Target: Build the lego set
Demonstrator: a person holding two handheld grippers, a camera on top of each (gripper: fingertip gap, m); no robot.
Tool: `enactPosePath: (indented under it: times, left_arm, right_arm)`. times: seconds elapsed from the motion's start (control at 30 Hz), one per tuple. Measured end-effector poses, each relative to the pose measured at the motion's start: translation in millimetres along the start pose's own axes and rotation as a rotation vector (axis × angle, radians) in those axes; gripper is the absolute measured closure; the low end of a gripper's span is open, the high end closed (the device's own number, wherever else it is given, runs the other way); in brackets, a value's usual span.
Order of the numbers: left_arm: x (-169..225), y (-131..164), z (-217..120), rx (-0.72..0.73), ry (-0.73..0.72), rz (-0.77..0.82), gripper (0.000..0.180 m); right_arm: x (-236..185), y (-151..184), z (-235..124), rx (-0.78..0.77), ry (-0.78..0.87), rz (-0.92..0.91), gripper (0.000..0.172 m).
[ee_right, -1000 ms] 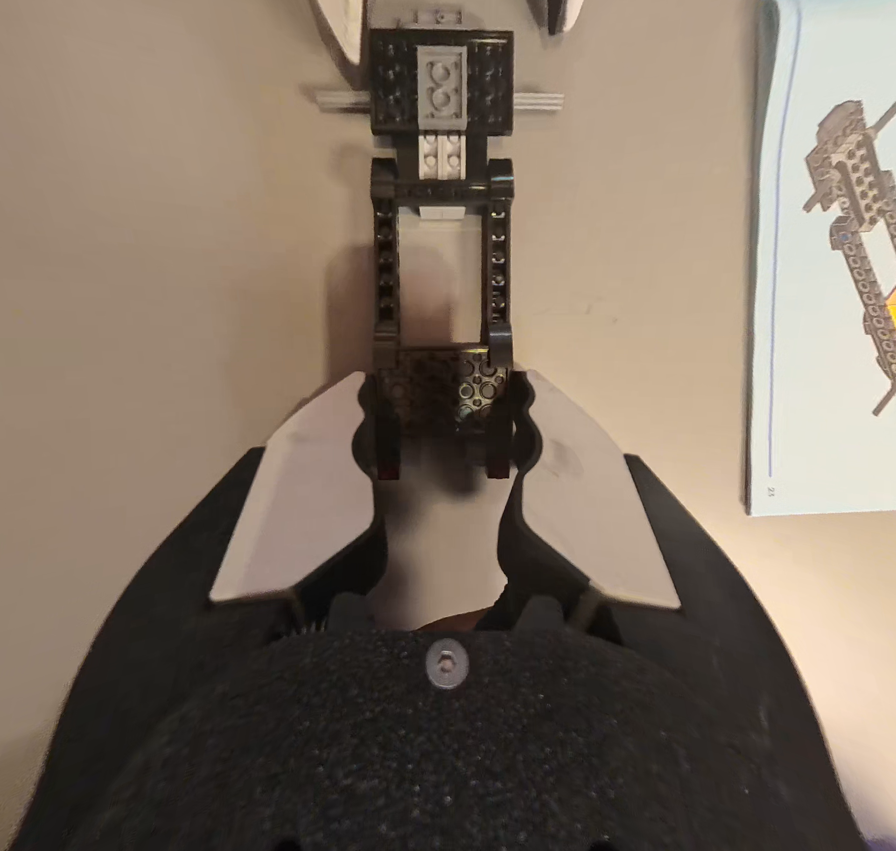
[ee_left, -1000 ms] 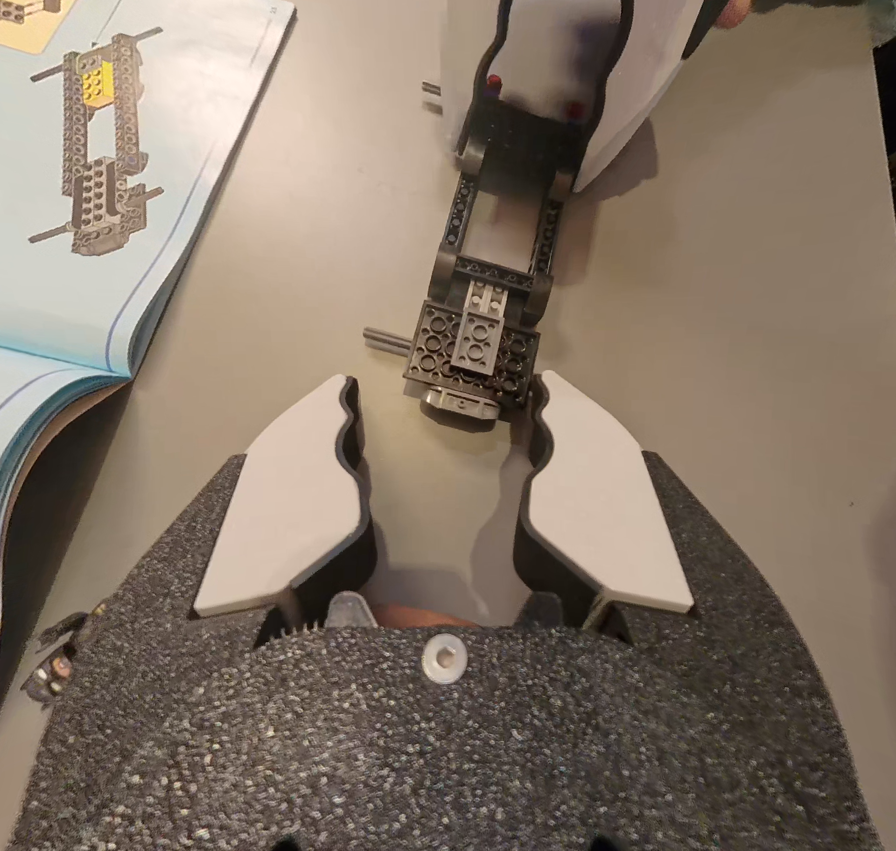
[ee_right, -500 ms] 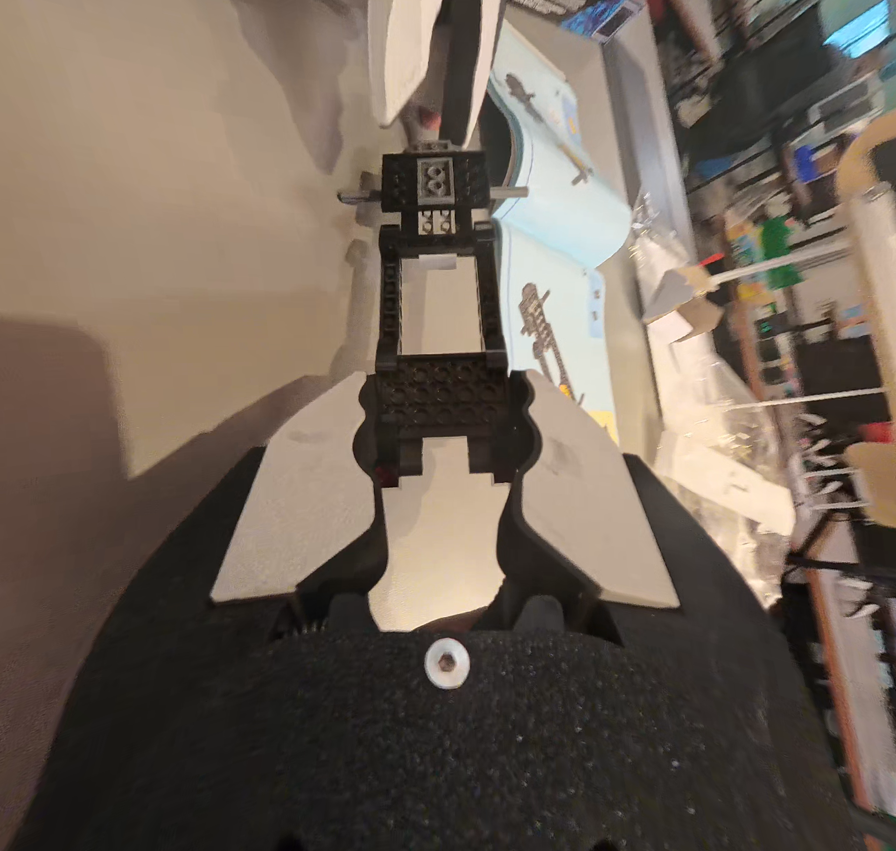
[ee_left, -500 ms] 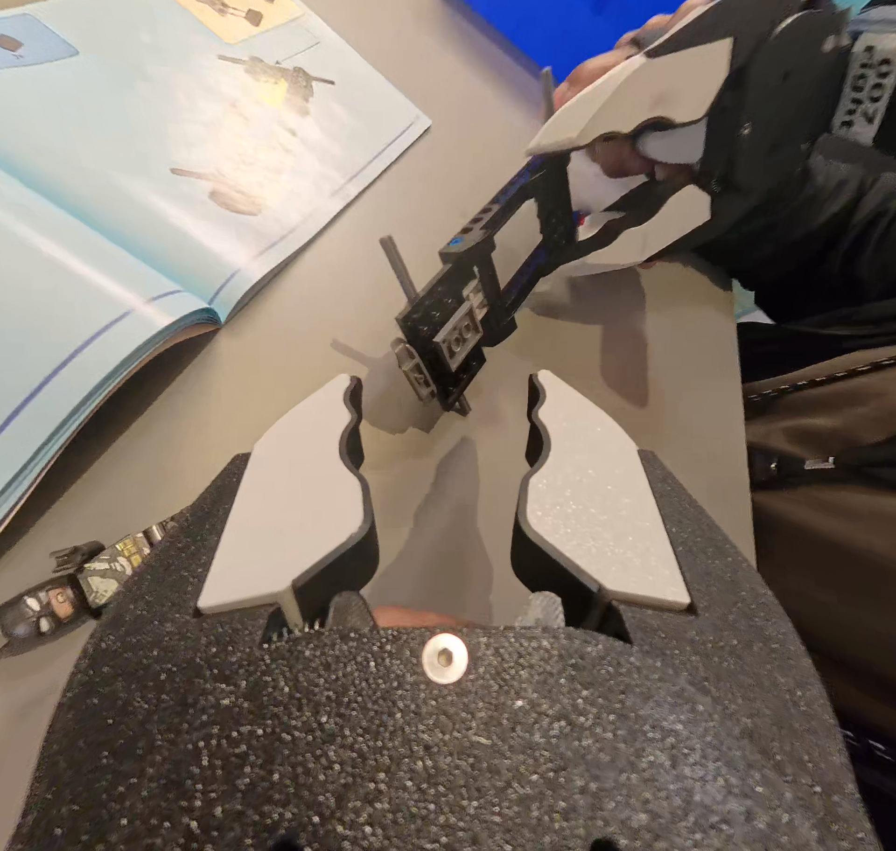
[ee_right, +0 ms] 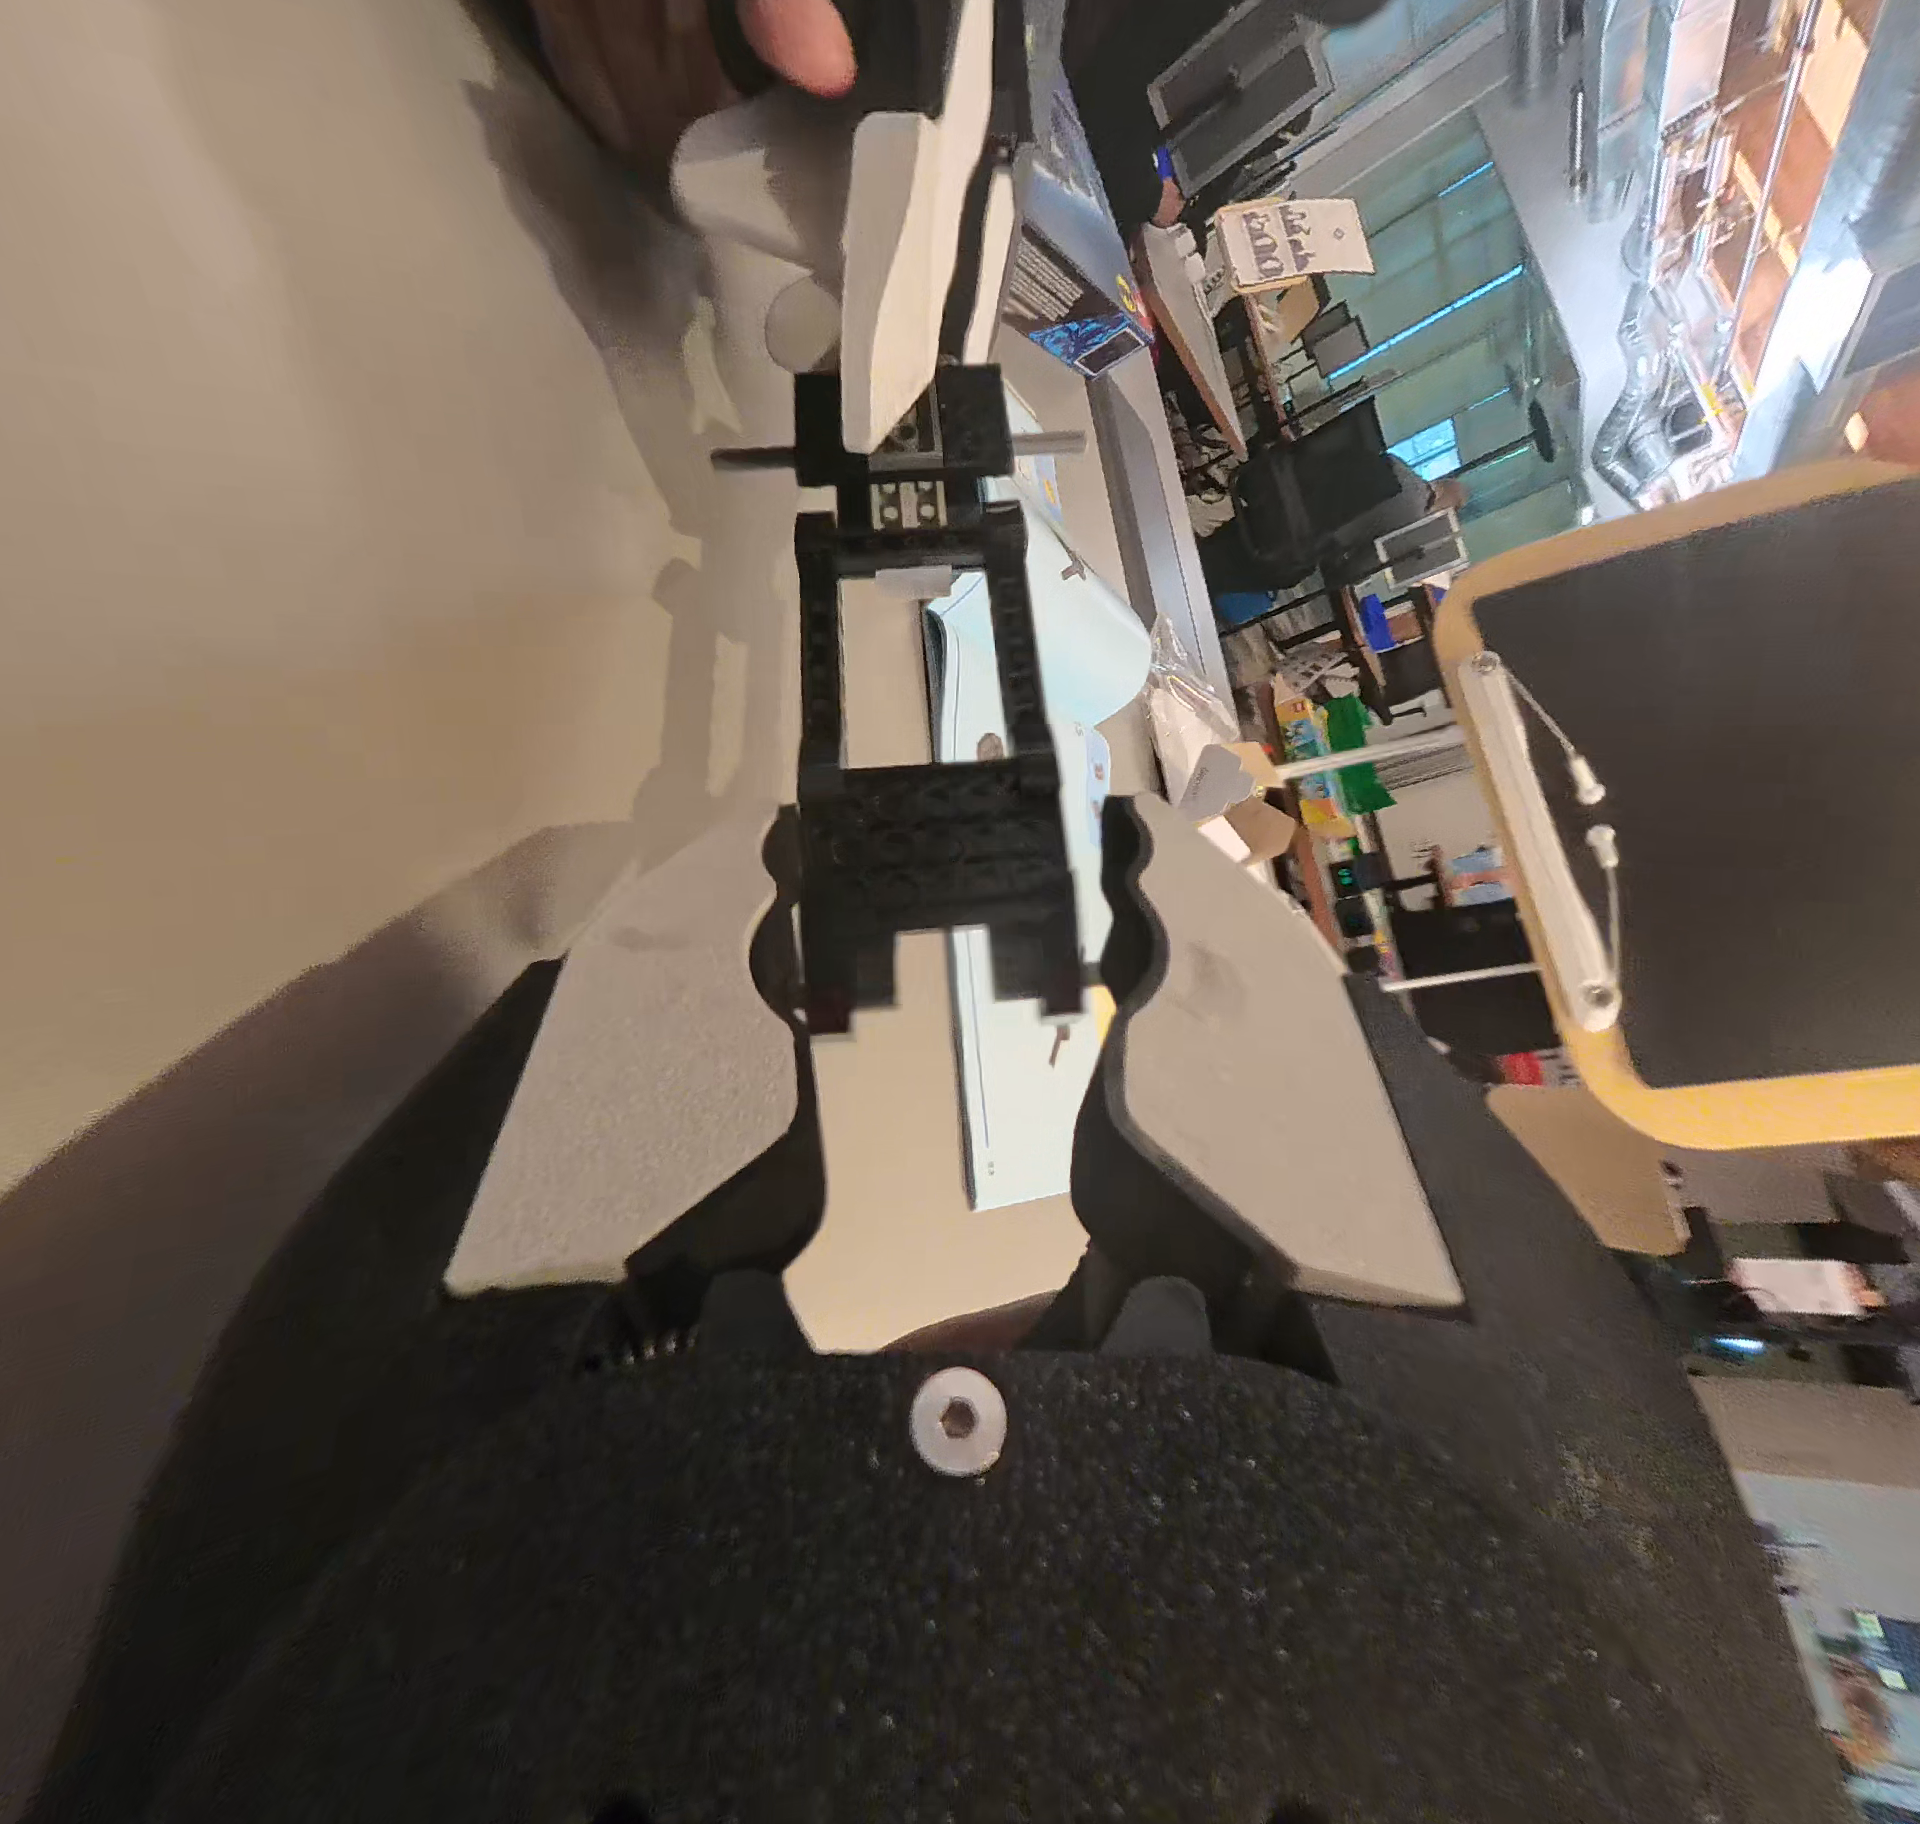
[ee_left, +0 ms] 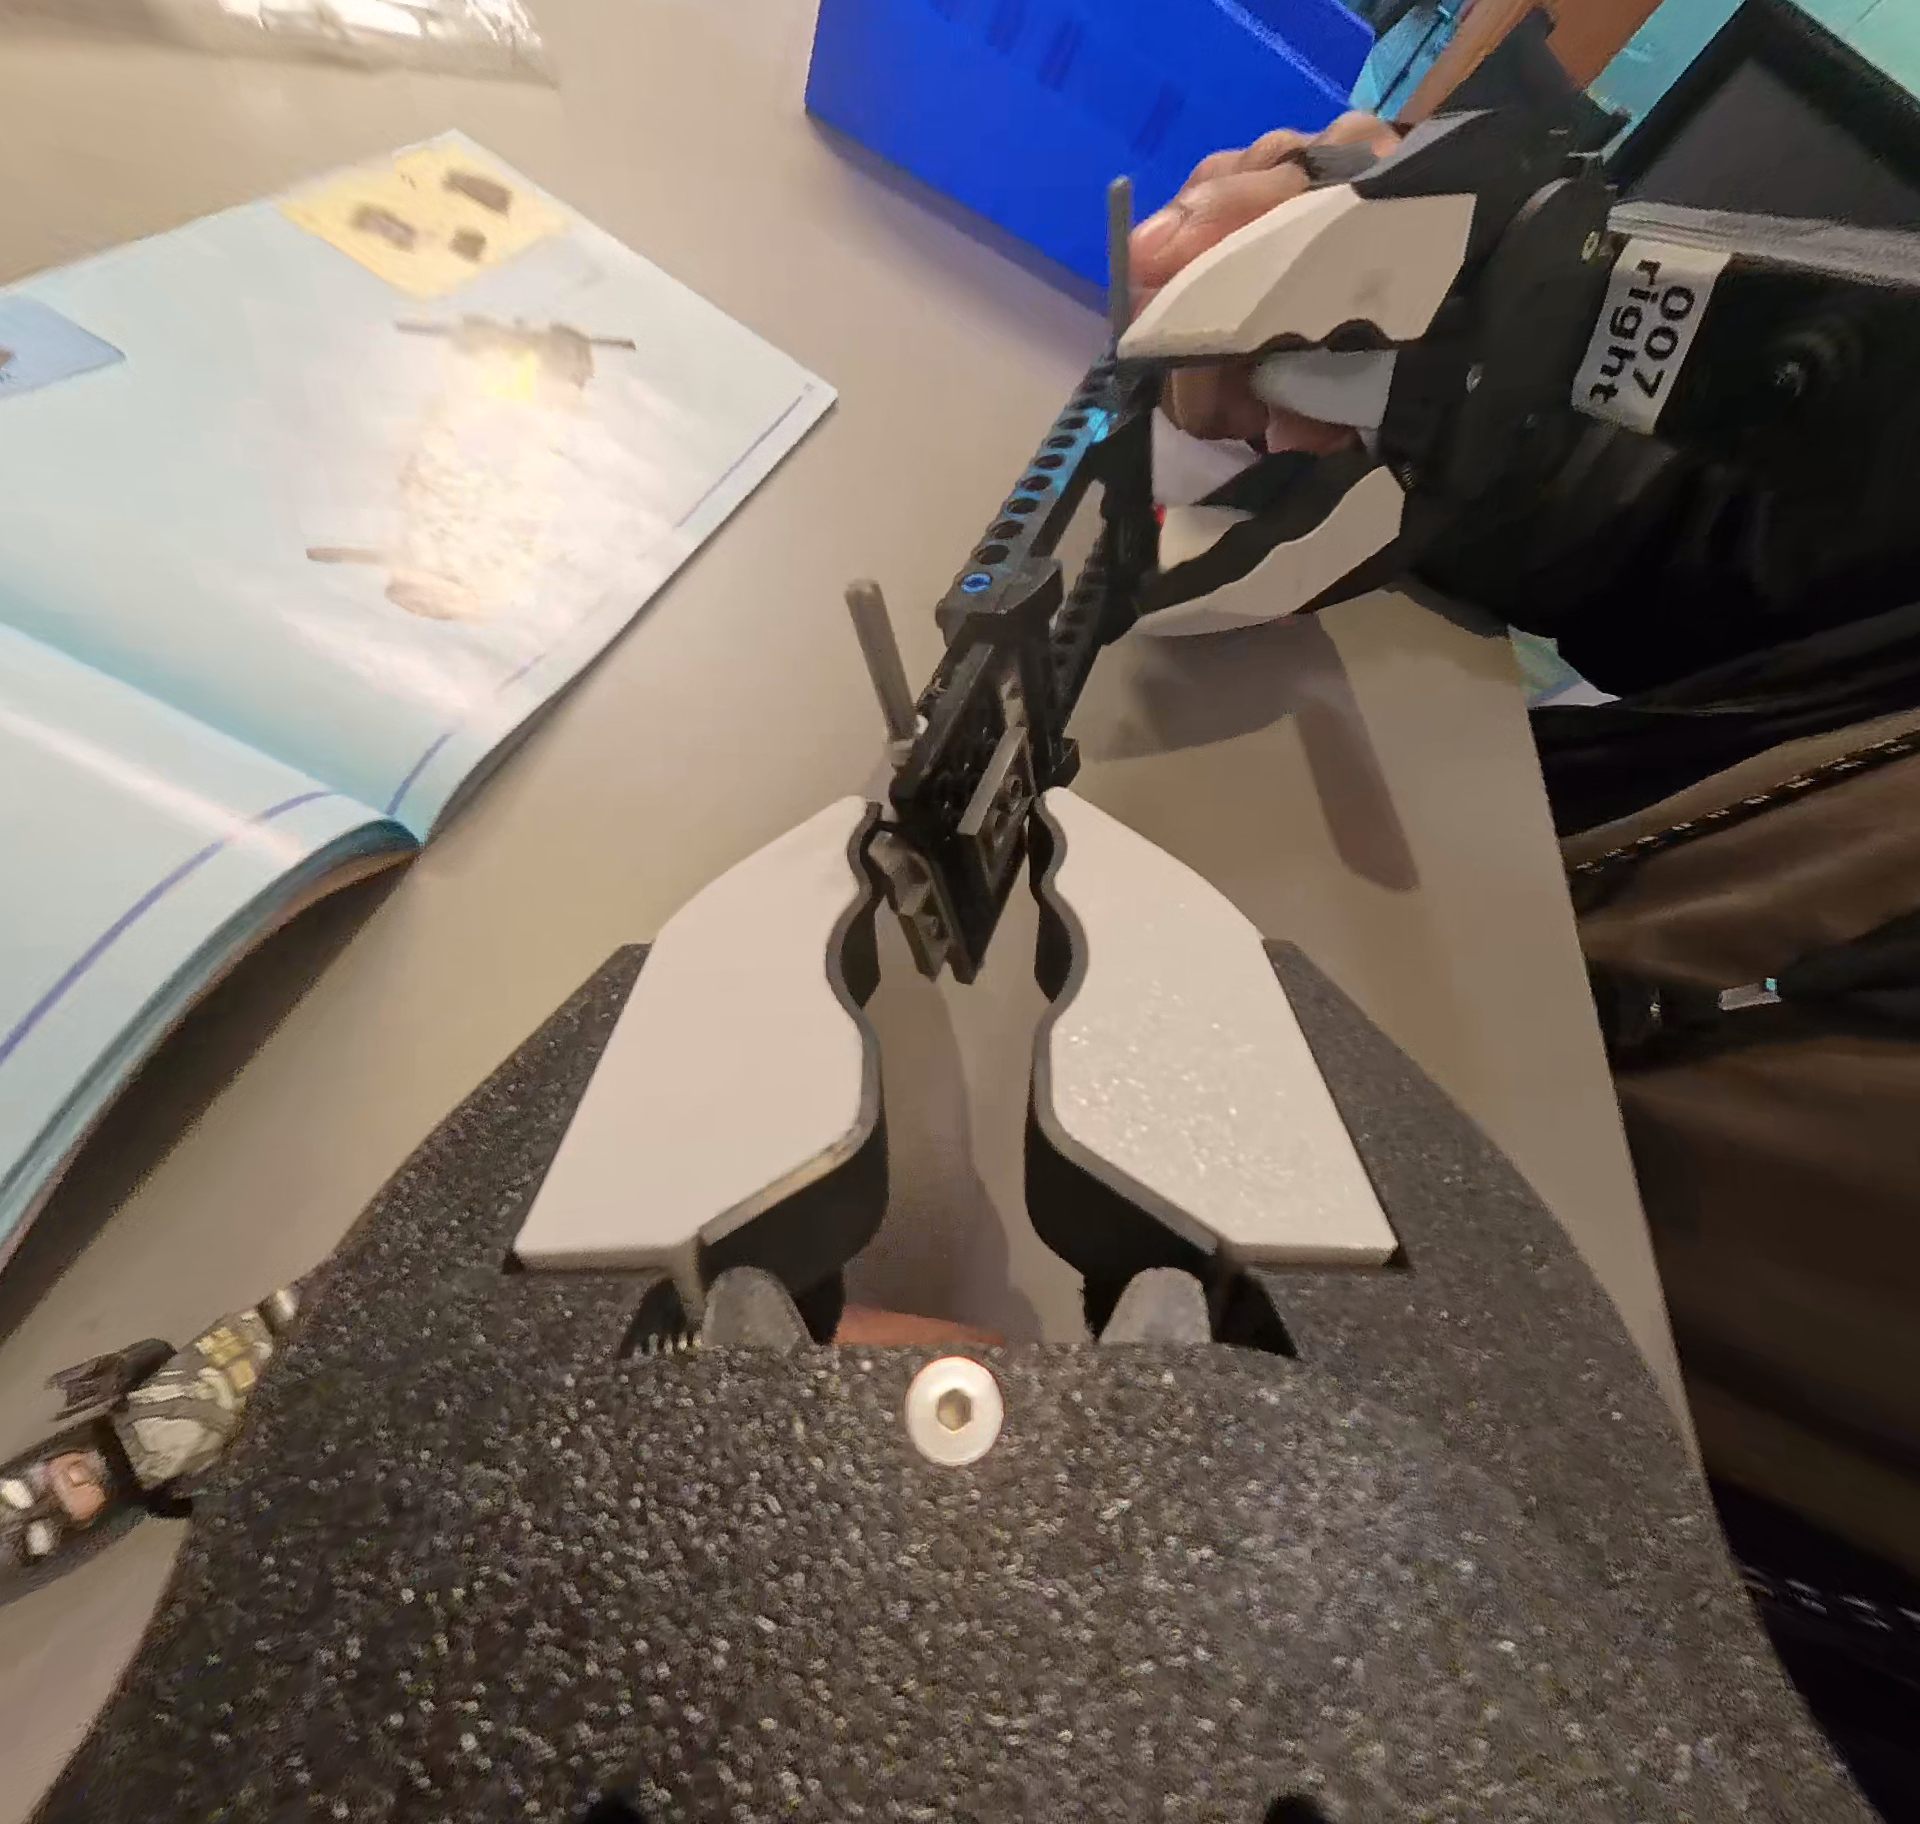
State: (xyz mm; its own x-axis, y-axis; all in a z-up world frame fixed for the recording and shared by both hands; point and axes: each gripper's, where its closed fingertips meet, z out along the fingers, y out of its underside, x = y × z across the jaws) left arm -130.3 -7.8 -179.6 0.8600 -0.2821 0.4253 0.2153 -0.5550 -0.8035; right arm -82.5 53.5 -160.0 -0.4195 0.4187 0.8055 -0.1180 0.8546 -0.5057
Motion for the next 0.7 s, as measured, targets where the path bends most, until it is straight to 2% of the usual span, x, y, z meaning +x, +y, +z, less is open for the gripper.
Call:
enactPosePath:
  times: [0.13,0.23,0.33,0.5,0.7]
  left_arm:
    - [-2.3,-13.3,-5.2,0.083,-0.074,0.107,0.156]
    - [-0.7,-20.8,-7.8,0.118,-0.151,0.266,0.156]
    - [6.6,-25.9,-6.4,0.138,-0.249,0.537,0.156]
    - [19.4,-27.2,1.6,0.147,-0.475,1.103,0.156]
    - [35.5,-19.6,19.0,0.127,-0.513,1.435,0.156]
  right_arm:
    - [5.0,3.3,-15.6,0.028,-0.023,0.141,0.107]
    - [8.6,11.8,-29.3,0.029,-0.036,0.270,0.106]
    - [16.8,21.7,-40.4,0.016,-0.012,0.359,0.104]
    - [27.7,24.3,-59.1,0.042,-0.001,0.439,0.106]
    - [11.8,19.1,-71.1,-0.022,-0.152,0.476,0.109]
